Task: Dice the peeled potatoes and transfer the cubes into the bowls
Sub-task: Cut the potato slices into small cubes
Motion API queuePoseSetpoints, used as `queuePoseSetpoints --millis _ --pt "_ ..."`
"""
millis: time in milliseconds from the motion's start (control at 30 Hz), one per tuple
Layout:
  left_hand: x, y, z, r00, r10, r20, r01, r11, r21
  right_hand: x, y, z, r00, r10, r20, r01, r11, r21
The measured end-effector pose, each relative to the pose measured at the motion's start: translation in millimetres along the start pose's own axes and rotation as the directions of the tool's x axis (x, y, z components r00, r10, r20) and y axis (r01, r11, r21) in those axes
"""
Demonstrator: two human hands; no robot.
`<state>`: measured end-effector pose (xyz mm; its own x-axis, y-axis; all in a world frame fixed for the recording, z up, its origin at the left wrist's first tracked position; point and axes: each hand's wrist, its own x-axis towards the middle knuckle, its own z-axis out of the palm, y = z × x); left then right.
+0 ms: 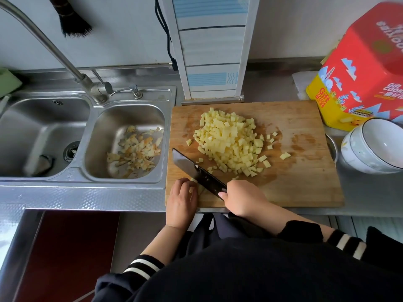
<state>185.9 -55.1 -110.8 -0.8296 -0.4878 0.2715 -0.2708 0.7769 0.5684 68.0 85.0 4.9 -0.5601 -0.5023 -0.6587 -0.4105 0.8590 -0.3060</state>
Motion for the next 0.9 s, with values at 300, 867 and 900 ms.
queuePoseSetpoints --millis 300,867,900 --pt "-8 1 -7 0.998 -0.059 0.028 0.060 0.997 -0.048 -13 4 -7 0.994 -0.047 -0.095 0.049 0.999 0.021" --pt "-7 -3 -3 0.999 -0.040 0.022 0.041 0.999 -0.035 -12 -6 -1 0.999 -0.023 0.039 0.026 0.996 -0.081" --pt "-8 -5 -2 0.999 -0.026 0.031 0.027 0.999 -0.027 -11 -6 0 0.998 -0.013 0.055 0.017 0.997 -0.076"
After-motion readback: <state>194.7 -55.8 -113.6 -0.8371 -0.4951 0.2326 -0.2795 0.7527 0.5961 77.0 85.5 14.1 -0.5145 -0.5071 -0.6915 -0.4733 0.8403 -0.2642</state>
